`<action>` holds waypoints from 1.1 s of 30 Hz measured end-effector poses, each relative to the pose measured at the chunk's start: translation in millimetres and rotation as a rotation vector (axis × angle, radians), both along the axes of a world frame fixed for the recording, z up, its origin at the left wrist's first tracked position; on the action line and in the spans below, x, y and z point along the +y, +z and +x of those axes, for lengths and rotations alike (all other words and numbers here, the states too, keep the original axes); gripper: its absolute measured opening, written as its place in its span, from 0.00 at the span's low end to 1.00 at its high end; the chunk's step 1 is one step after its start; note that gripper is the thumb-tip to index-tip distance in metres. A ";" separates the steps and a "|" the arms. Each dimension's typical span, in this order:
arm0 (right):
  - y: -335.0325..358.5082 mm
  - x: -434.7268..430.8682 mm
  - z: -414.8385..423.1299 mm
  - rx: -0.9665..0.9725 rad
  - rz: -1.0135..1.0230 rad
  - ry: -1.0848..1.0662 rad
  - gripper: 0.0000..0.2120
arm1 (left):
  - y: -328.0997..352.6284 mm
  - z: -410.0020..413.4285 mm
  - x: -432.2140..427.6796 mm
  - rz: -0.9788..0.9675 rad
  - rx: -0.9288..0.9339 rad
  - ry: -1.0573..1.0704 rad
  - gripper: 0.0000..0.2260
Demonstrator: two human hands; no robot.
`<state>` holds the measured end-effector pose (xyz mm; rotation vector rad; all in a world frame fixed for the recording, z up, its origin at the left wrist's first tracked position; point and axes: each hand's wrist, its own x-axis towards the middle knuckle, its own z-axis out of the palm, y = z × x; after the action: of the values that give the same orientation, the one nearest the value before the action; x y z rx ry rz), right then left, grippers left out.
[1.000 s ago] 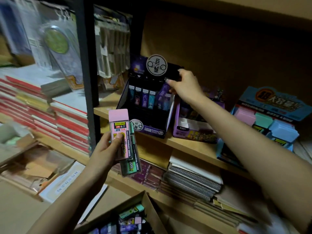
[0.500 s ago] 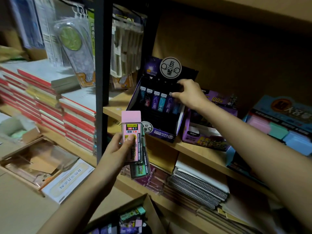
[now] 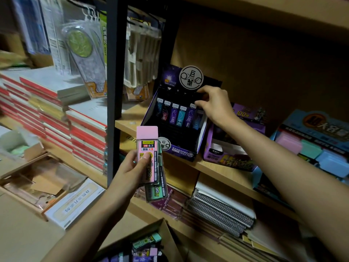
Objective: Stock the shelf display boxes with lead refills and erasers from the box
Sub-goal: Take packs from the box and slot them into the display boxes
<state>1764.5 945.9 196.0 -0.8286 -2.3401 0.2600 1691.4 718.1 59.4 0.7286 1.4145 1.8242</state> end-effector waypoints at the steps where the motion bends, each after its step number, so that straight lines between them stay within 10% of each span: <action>1: 0.0 0.0 1.3 0.006 -0.008 -0.001 0.16 | 0.0 0.2 0.2 0.004 -0.004 0.001 0.18; 12: -12.3 2.5 3.3 0.009 -0.072 0.002 0.15 | 2.0 3.2 2.4 0.014 -0.031 0.016 0.14; 24: -10.4 -19.5 7.2 -0.295 0.330 0.003 0.20 | 7.2 8.8 2.6 0.034 -0.003 -0.010 0.09; 33: -61.9 -111.2 53.3 0.197 -0.734 0.339 0.05 | 16.9 31.1 3.1 0.061 0.037 -0.107 0.11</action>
<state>1817.9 834.7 134.1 -0.6690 -2.1802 1.3348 1722.5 721.2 76.4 0.8565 1.3222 1.7855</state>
